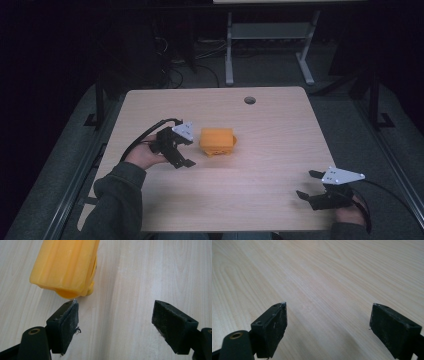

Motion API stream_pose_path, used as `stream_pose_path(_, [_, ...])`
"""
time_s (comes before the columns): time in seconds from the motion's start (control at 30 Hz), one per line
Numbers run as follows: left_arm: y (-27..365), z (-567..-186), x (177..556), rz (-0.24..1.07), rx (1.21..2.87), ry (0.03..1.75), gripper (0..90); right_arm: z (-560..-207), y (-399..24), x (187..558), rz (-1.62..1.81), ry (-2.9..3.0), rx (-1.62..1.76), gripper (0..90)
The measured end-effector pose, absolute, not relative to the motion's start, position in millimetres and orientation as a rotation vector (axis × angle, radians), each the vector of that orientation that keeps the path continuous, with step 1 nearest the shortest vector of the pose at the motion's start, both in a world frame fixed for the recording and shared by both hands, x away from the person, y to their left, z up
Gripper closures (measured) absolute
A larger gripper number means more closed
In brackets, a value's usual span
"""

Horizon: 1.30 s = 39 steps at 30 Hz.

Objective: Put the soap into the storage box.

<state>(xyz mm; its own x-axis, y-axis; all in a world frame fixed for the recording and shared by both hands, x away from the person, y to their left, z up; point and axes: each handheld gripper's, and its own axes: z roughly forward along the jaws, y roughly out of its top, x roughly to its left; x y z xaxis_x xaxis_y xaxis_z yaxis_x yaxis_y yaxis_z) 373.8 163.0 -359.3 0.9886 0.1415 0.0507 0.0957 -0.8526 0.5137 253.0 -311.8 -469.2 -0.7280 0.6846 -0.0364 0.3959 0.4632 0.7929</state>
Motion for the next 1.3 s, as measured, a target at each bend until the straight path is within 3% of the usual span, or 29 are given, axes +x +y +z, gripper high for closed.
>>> stream_pose_path(1.3, [211, -384, 330, 0.16, 2.56, 0.258, 21.1, -471, -305, 254, 1.147, 2.366, 0.926, 14.0])
